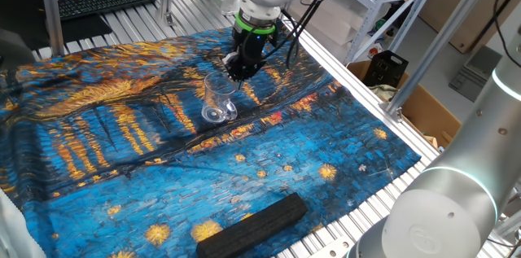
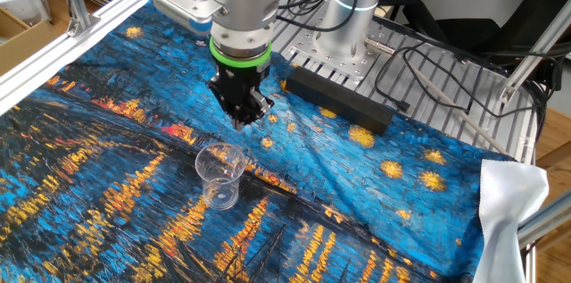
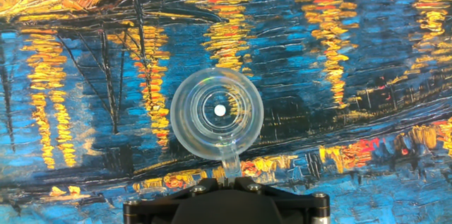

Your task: Pick up the cup

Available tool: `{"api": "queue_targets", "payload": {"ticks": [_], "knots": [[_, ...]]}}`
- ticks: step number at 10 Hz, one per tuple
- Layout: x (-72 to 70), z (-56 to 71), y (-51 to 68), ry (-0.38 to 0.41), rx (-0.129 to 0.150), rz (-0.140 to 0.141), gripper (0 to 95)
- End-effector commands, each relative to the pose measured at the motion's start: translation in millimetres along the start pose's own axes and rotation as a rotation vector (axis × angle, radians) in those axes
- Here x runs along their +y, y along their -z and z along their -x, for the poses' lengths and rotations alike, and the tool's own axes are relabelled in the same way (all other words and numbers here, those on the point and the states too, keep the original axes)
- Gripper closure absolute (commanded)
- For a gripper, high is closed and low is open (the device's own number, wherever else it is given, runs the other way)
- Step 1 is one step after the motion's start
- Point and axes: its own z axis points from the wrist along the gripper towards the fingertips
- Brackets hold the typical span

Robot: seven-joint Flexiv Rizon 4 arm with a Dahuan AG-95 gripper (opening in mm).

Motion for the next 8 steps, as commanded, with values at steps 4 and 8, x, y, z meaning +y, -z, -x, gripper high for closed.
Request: {"api": "queue_targets", "payload": {"ticks": [4, 8], "knots": [[-0.1, -1.1, 1.0, -0.016, 0.045, -0.001, 19.0], [-0.2, 20.7, 5.1, 0.007, 0.039, -0.005, 19.0]]}}
